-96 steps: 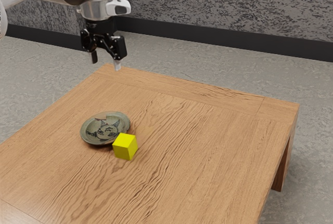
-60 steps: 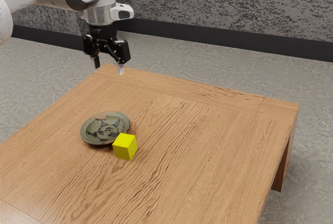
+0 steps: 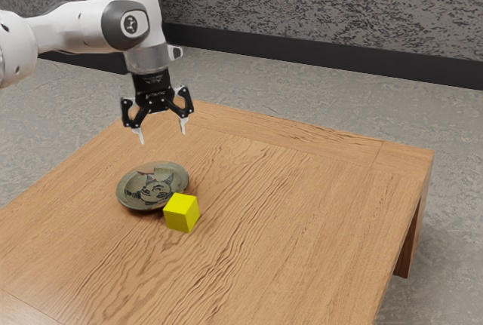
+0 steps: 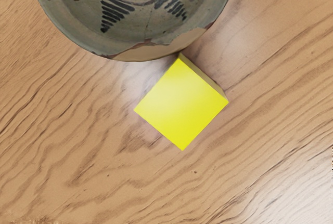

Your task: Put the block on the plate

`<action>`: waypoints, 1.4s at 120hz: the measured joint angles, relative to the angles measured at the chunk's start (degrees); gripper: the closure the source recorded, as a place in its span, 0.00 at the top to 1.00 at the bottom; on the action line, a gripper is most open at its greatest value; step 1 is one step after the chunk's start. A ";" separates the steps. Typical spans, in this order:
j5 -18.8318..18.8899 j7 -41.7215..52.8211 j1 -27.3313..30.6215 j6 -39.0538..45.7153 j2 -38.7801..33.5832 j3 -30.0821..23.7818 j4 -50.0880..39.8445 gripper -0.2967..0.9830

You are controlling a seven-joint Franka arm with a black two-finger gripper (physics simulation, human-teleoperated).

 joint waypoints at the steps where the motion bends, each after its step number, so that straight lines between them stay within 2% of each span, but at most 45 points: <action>1: -0.03 -0.85 0.00 0.19 0.10 0.01 -0.04 0.77; 33: -1.74 -30.43 -0.34 5.88 2.66 -0.25 -0.59 0.77; 51: -2.28 -47.01 -2.40 9.47 3.42 -0.53 -2.31 0.77; 79: -1.02 -64.36 -2.65 16.13 3.70 -0.38 -7.99 0.77; 115: 1.09 -72.53 -2.66 20.60 5.26 -0.36 -9.74 0.77; 137: 1.10 -75.23 -2.66 23.99 1.03 -0.37 -16.49 0.77; 168: 1.14 -76.32 -2.67 27.52 -0.49 -0.85 -21.43 0.77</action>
